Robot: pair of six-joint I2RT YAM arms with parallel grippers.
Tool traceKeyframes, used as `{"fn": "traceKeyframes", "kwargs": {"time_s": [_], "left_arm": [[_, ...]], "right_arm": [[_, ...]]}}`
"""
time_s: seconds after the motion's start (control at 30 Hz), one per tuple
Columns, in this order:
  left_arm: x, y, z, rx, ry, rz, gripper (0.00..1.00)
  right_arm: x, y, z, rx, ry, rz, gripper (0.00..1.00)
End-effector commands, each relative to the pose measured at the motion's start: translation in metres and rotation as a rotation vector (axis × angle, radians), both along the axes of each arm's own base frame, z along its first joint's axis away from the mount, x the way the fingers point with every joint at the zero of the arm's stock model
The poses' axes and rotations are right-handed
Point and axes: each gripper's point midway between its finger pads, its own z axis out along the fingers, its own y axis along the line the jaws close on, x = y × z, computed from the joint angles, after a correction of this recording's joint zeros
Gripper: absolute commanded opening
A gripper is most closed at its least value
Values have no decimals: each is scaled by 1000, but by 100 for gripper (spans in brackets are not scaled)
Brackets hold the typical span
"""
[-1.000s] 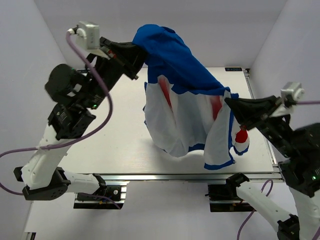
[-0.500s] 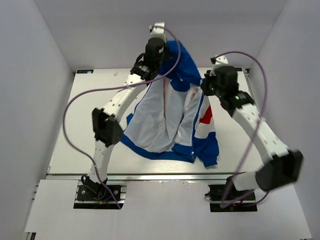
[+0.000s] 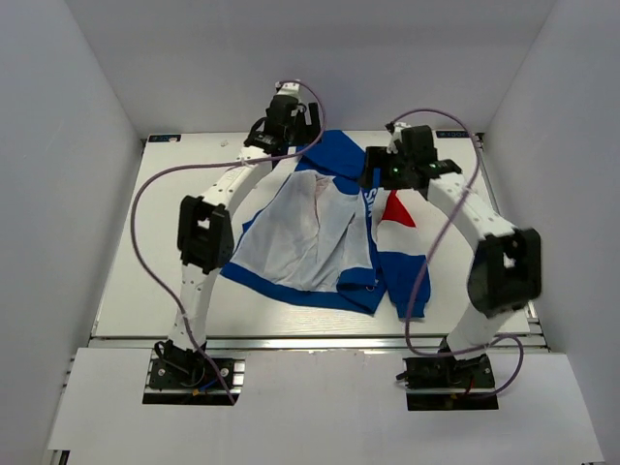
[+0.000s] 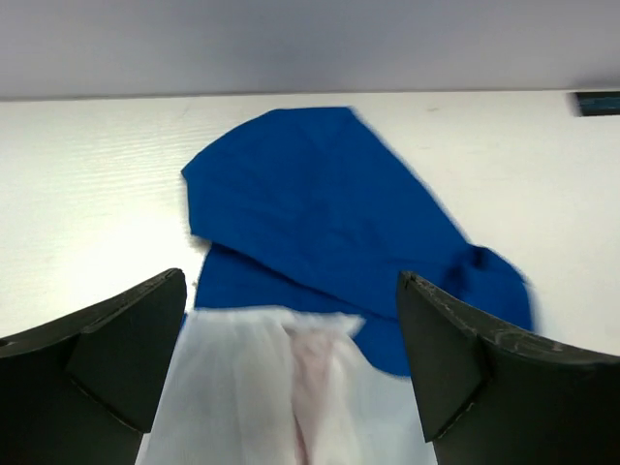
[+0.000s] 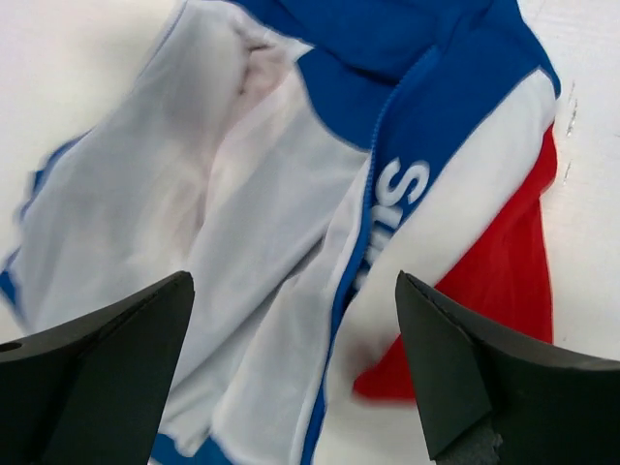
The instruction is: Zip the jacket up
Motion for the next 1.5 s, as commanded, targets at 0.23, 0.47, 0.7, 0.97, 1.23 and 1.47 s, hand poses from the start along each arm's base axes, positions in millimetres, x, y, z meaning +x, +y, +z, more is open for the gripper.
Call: {"fn": "traceKeyframes", "kwargs": {"time_s": [0.23, 0.47, 0.7, 0.97, 1.23, 1.47], "left_arm": [[-183, 79, 68, -191, 44, 123, 98], [-299, 152, -33, -276, 301, 417, 98], [-347, 177, -101, -294, 432, 491, 98], [-347, 186, -141, -347, 540, 515, 98], [-347, 186, -167, -351, 598, 538, 95], [-346, 195, -183, -380, 596, 602, 79]], "right_arm": [[-155, -5, 21, 195, 4, 32, 89], [-218, 12, -8, 321, 112, 125, 89], [-221, 16, -50, 284, 206, 81, 89], [-203, 15, -77, 225, 248, 26, 89], [-196, 7, -101, 183, 288, -59, 89], [-191, 5, -102, 176, 278, -89, 89]]}}
